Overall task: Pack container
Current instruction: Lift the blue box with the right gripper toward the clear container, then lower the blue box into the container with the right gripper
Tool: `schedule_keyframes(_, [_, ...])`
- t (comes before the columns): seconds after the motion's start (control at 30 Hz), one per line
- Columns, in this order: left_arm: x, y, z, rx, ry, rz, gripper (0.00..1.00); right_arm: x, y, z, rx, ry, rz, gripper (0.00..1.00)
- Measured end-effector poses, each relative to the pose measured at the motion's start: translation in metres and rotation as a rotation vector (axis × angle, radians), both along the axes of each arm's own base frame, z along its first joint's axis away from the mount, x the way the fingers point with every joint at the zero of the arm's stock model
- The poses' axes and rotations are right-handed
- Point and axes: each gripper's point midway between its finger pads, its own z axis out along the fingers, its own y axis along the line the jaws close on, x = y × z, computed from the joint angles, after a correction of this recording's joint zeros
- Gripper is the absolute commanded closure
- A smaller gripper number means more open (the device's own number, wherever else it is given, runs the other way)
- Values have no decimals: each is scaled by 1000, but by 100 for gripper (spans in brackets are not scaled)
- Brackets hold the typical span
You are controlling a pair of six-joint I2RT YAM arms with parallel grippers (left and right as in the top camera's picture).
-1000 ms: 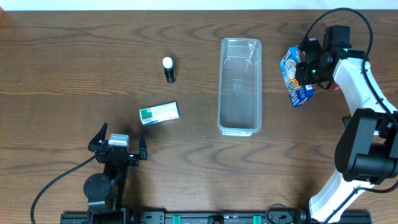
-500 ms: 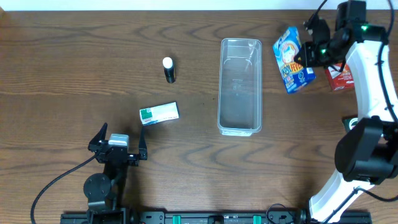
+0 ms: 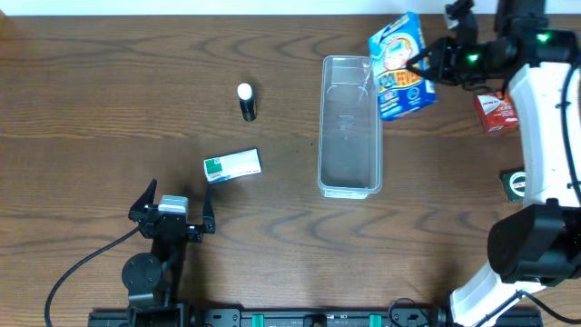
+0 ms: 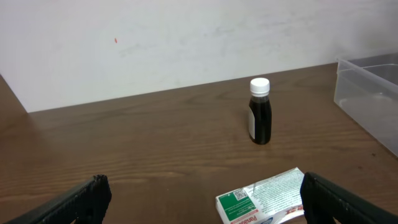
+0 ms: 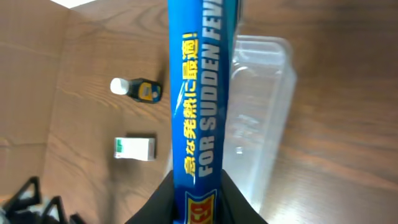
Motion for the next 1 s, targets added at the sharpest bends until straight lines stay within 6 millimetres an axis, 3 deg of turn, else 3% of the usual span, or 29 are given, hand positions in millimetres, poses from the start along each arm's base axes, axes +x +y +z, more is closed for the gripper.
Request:
schedule_keyframes(0.4, [0,0,0,0,0,0,2,14,69,-71,82,83,-125,84])
schedule_keyframes(0.67, [0,0,0,0,0,0,2,6,69,-107,122,178,-217,82])
schedule_keyframes(1.0, [0,0,0,0,0,0,2,10,66,-108,123,180,-261,80])
